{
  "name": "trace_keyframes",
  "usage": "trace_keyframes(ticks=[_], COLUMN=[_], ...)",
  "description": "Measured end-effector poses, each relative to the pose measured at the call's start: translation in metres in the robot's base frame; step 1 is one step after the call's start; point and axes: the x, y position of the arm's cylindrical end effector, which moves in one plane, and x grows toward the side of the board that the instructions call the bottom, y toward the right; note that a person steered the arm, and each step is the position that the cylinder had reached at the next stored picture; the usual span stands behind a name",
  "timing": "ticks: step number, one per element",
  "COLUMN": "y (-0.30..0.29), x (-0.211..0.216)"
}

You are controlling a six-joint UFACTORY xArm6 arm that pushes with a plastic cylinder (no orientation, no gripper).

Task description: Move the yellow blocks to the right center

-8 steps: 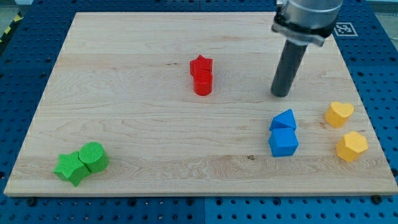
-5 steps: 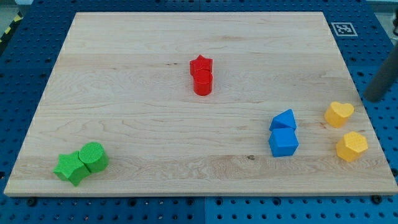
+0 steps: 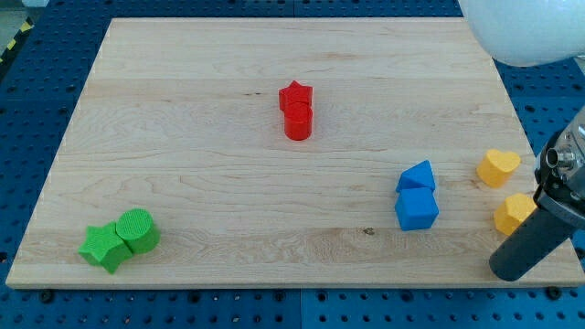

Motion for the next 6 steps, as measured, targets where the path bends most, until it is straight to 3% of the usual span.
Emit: trace_keyframes(ticks=[6], y=[0.025], x=[-0.042])
